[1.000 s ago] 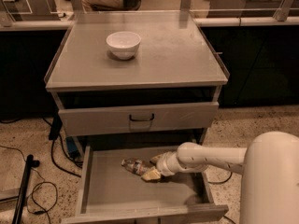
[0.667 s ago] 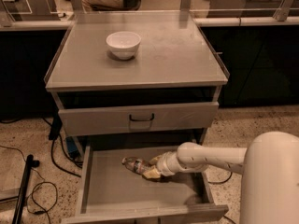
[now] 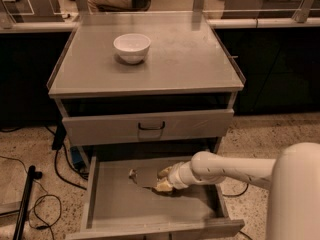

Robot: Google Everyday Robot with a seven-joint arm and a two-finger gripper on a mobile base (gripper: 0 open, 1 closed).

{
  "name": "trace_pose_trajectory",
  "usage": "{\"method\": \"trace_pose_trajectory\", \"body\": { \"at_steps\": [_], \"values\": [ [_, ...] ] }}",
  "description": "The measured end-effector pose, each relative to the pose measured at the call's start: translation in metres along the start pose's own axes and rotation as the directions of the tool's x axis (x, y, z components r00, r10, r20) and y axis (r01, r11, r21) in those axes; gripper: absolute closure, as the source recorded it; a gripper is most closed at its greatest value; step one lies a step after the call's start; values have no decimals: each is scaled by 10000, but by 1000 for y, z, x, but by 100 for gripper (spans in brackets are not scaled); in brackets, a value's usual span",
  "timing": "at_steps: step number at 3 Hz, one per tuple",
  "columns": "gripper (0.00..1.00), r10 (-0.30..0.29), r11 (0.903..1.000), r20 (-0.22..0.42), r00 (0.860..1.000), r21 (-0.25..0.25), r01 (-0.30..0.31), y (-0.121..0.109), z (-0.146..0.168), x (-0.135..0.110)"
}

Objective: Pick water bottle from middle drawer and place on counter

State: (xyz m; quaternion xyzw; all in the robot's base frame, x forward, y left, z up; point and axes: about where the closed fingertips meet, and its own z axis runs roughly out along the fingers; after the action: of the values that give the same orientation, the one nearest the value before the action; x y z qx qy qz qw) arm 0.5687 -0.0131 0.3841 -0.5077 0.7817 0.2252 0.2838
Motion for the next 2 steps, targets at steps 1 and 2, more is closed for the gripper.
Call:
{"method": "trace_pose_trajectory", "body": {
  "at_steps": [1,2],
  "values": [
    [100,-467,9989,260,9986,52,466,14,-37,-11],
    [100,-1003,9948,619,9930,212,991,32,-79,-22]
  ]
}}
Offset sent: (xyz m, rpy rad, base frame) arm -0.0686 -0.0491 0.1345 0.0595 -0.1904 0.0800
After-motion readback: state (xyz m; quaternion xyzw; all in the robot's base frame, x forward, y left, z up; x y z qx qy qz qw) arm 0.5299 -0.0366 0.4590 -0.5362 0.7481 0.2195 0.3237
